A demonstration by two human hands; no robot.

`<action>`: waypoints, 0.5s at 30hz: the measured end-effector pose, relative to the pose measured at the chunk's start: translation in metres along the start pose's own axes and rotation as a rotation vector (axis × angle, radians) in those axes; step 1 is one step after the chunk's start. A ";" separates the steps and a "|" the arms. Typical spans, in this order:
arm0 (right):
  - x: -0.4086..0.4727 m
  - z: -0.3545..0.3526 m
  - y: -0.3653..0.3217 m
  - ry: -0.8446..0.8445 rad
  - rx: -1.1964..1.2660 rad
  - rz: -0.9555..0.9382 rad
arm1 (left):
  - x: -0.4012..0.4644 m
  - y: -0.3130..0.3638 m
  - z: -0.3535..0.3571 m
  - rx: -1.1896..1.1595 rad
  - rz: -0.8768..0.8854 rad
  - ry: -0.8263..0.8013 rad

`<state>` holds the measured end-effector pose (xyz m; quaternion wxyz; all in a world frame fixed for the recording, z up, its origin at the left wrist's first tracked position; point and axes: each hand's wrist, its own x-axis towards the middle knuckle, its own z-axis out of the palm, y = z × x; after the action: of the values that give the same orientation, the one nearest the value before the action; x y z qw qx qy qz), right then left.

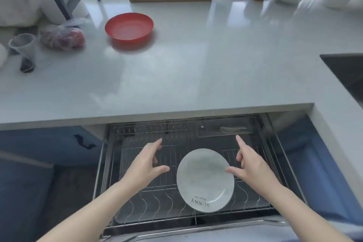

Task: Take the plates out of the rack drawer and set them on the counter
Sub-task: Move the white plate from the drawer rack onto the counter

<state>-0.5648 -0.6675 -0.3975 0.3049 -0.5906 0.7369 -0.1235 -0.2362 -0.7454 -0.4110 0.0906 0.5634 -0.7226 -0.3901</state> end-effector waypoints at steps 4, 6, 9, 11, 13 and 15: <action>-0.008 0.022 0.047 -0.203 -0.125 0.087 | -0.010 -0.018 0.051 0.095 -0.087 -0.150; -0.007 0.033 0.063 -0.279 -0.159 0.100 | -0.011 -0.025 0.071 0.113 -0.120 -0.184; -0.005 0.048 0.081 -0.359 -0.198 0.092 | -0.007 -0.034 0.094 0.187 -0.122 -0.228; -0.003 0.057 0.089 -0.395 -0.214 0.083 | -0.004 -0.040 0.107 0.226 -0.126 -0.255; -0.001 0.064 0.095 -0.405 -0.216 0.072 | -0.001 -0.045 0.117 0.256 -0.130 -0.268; 0.001 0.071 0.099 -0.408 -0.213 0.058 | 0.002 -0.048 0.124 0.271 -0.128 -0.265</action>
<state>-0.6019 -0.6288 -0.5072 0.3869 -0.6108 0.6854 0.0860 -0.2727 -0.6928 -0.5278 -0.1070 0.5590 -0.7367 -0.3651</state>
